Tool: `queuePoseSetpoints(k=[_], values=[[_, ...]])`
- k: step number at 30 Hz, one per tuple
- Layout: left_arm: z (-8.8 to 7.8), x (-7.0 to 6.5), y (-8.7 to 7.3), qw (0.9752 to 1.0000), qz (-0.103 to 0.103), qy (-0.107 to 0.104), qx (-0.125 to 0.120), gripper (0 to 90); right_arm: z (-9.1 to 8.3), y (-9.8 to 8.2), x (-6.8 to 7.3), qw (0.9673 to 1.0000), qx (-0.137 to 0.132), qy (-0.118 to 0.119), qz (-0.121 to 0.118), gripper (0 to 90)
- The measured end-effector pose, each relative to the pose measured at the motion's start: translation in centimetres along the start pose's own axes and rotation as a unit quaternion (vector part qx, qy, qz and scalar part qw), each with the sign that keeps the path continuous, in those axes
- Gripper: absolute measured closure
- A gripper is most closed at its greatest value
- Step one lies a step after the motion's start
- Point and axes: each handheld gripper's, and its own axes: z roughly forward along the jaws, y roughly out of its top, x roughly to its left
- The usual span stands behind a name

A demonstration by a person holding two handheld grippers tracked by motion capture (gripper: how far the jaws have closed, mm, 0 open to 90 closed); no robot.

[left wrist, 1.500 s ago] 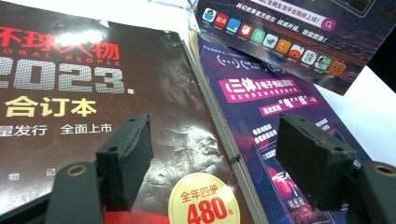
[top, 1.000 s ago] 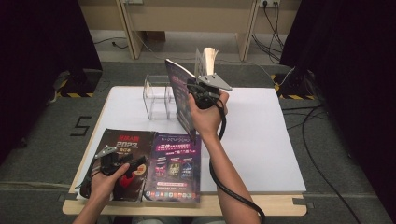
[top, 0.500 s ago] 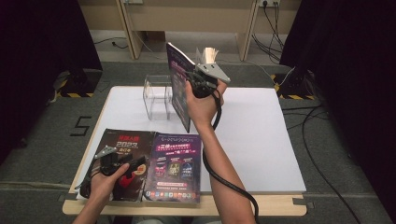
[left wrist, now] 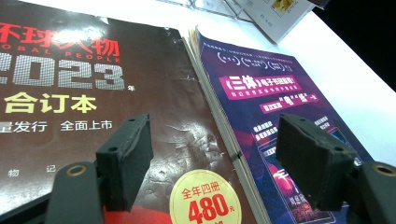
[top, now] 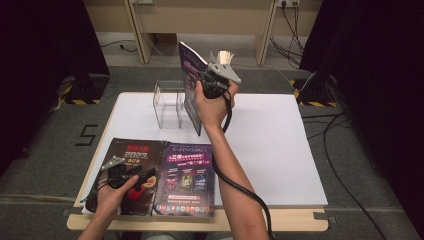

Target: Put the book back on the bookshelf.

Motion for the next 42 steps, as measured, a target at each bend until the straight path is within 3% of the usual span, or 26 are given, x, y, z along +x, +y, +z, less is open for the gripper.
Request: queuePoseSetpoints(k=[11, 24, 34, 38, 42], values=[[0.0, 0.0, -0.1, 1.0, 0.0, -0.001, 0.001, 26.4, 1.6, -0.7, 0.1, 0.9998, -0.001, -0.018, -0.008, 84.2], [0.1, 0.0, -0.2, 1.0, 0.002, -0.001, 0.003, 26.4, 3.0, -2.8, -0.2, 0.9991, 0.014, -0.038, -0.016, 84.0], [0.1, -0.1, -0.2, 1.0, 0.001, -0.001, 0.003, 26.4, 2.3, -3.8, -0.4, 0.9983, 0.031, -0.035, -0.035, 81.2], [0.1, 0.0, -0.2, 1.0, 0.0, 0.0, 0.003, 26.4, 1.6, -4.1, -1.0, 0.9987, 0.042, -0.021, -0.018, 78.9], [0.1, -0.1, -0.3, 1.0, 0.001, 0.0, 0.003, 26.4, 0.9, -4.3, -1.6, 0.9984, 0.049, -0.02, -0.018, 78.3]])
